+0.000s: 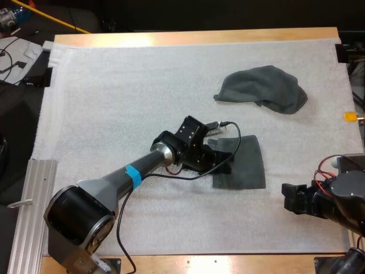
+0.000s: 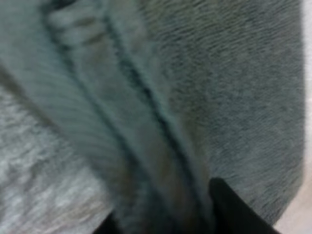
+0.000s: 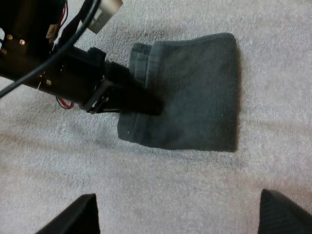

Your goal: Pick towel from pile, fold and stack

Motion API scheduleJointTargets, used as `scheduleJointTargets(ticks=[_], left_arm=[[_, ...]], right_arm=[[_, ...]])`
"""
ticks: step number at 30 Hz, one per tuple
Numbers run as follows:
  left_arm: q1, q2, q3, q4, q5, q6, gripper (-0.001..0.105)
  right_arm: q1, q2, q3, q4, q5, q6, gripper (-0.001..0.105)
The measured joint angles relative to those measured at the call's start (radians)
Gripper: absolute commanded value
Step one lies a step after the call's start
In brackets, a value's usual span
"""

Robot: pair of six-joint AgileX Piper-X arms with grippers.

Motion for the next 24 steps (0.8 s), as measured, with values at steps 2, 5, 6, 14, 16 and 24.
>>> scheduleJointTargets(ticks=[2,5,6,14,16,24], left_arm=[[0.005,-0.001,-0.001,0.031,-0.015,0.035,0.000],[0.024,-0.021,-0.001,0.100,-0.049,0.126,0.001],[0.039,-0.035,-0.002,0.136,-0.067,0.164,0.000],[0.142,-0.091,-0.018,0.315,-0.185,0.346,0.000],[0.194,-0.106,-0.024,0.367,-0.244,0.403,0.000],[0.442,-0.160,-0.025,0.623,-0.509,0.669,0.000]], right_arm=[[0.000,0.000,0.000,0.000,0.000,0.000,0.065],[0.000,0.000,0.000,0.000,0.000,0.000,0.065],[0.000,0.000,0.000,0.000,0.000,0.000,0.065],[0.000,-0.002,0.000,0.000,0.000,0.000,0.065],[0.000,-0.002,0.000,0.000,0.000,0.000,0.065],[0.000,-0.002,0.000,0.000,0.000,0.000,0.065]])
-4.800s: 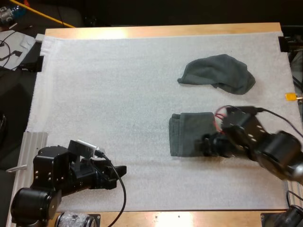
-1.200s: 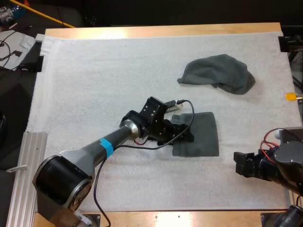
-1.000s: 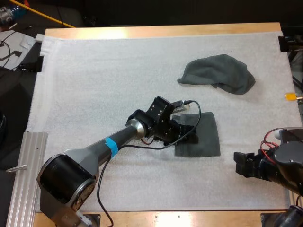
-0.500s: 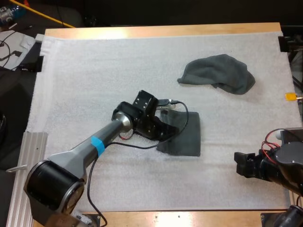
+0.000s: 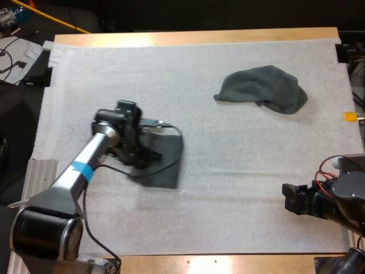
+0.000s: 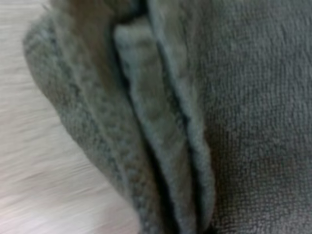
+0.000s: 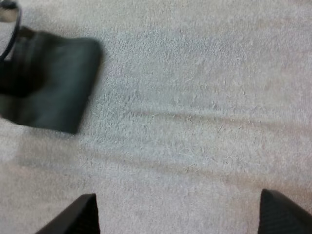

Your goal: Pick towel from pile, fold and stack

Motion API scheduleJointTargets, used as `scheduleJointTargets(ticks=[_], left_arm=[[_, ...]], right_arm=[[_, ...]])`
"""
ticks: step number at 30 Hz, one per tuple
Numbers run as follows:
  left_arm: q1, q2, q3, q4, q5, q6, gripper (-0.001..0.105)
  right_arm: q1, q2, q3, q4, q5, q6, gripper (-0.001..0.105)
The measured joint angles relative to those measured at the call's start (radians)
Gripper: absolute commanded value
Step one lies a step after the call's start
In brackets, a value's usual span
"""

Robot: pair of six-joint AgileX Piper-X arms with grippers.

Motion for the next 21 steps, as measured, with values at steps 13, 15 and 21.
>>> scheduleJointTargets(ticks=[13,15,21], left_arm=[[0.288,-0.035,-0.004,0.072,-0.264,0.159,0.000],[0.300,-0.035,-0.004,0.069,-0.264,0.159,0.001],[0.341,-0.035,-0.004,0.068,-0.260,0.157,0.002]], right_arm=[[0.000,0.000,0.000,0.000,-0.004,0.000,0.065],[0.000,0.000,0.000,0.000,-0.006,0.000,0.065],[0.000,0.000,0.000,0.000,-0.006,0.000,0.065]])
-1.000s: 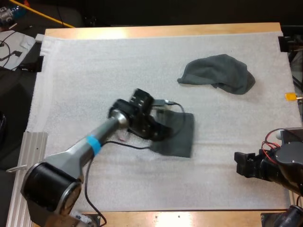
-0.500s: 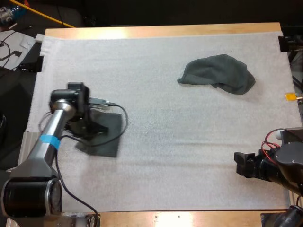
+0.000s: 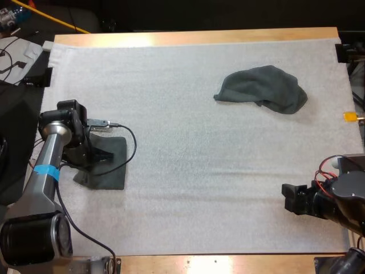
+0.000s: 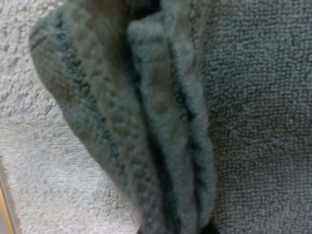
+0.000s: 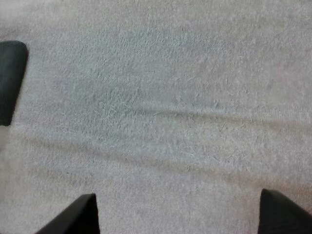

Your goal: Pick towel from pile, fold and stack

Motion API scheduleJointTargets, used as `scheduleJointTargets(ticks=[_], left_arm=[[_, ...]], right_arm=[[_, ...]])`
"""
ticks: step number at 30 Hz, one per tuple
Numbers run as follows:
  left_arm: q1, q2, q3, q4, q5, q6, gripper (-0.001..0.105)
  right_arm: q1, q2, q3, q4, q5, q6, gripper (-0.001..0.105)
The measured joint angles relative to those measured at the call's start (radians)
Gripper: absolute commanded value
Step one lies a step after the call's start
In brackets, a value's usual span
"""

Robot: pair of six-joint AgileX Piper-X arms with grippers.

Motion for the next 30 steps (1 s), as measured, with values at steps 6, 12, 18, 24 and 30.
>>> scheduleJointTargets(ticks=[6,12,18,24,30], left_arm=[[-0.002,0.000,0.000,-0.003,-0.003,0.001,0.051],[0.000,-0.008,-0.002,-0.007,-0.067,0.003,0.068],[0.000,-0.026,-0.027,0.008,-0.120,0.000,0.059],[0.000,-0.102,-0.038,0.019,0.001,-0.015,0.059],[0.000,-0.123,-0.014,0.004,0.156,-0.028,0.059]], right_arm=[[0.000,0.000,0.000,0.000,0.000,0.000,0.065],[0.000,0.000,0.000,0.000,-0.002,0.000,0.064],[0.000,0.000,0.000,-0.002,-0.003,0.000,0.064],[0.000,0.000,0.000,-0.002,-0.011,0.000,0.064],[0.000,0.000,0.000,-0.004,-0.014,0.000,0.064]])
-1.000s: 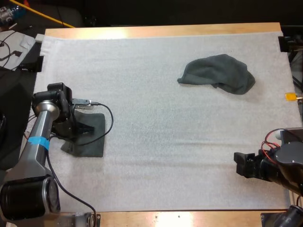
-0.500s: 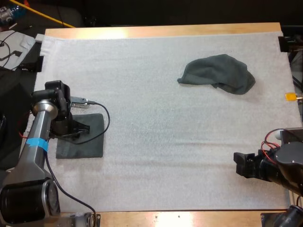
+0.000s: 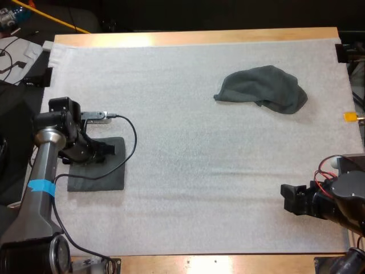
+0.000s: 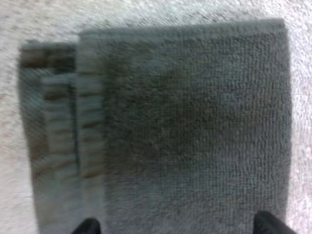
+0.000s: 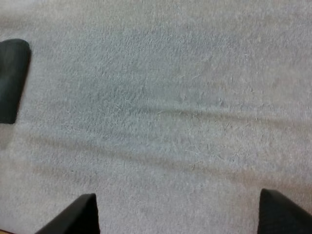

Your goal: Pick towel from pile, fold and stack

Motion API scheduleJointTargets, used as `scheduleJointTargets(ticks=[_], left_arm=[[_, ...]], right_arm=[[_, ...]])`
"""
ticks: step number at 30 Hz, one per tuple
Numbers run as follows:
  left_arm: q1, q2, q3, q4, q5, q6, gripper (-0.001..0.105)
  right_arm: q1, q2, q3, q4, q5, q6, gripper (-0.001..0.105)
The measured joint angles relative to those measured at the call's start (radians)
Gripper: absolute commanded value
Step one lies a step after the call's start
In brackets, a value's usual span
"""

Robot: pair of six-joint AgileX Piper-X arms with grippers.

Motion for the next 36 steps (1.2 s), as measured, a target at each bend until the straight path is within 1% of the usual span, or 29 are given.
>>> scheduleJointTargets(ticks=[4,7,11,19,22,29,33,34,36], left_arm=[[0.000,0.003,0.044,-0.047,0.019,-0.014,0.059],[0.000,0.011,0.091,-0.109,0.032,-0.028,0.059],[0.000,0.003,0.113,-0.139,0.028,-0.029,0.060],[0.002,0.002,0.243,-0.277,0.033,-0.050,0.059],[0.006,0.006,0.268,-0.306,0.050,-0.061,0.059],[0.008,0.028,0.268,-0.305,0.081,-0.065,0.059],[0.008,0.028,0.251,-0.282,0.091,-0.065,0.059],[0.008,0.028,0.226,-0.256,0.108,-0.065,0.059],[0.008,0.028,0.227,-0.264,0.109,-0.065,0.059]], right_arm=[[0.000,0.000,0.000,0.000,0.000,0.000,0.064],[0.000,0.000,0.000,0.000,0.000,0.000,0.064],[0.000,0.000,0.000,-0.002,0.000,0.000,0.064],[0.000,0.000,0.000,-0.002,0.000,0.000,0.064],[0.000,0.000,0.000,-0.002,-0.002,0.000,0.064],[0.000,0.000,0.000,-0.002,-0.004,0.000,0.064],[0.000,0.000,0.000,-0.002,-0.006,0.000,0.064],[0.000,0.000,0.000,-0.002,-0.006,0.000,0.064],[0.000,0.000,0.000,-0.002,-0.006,0.000,0.064]])
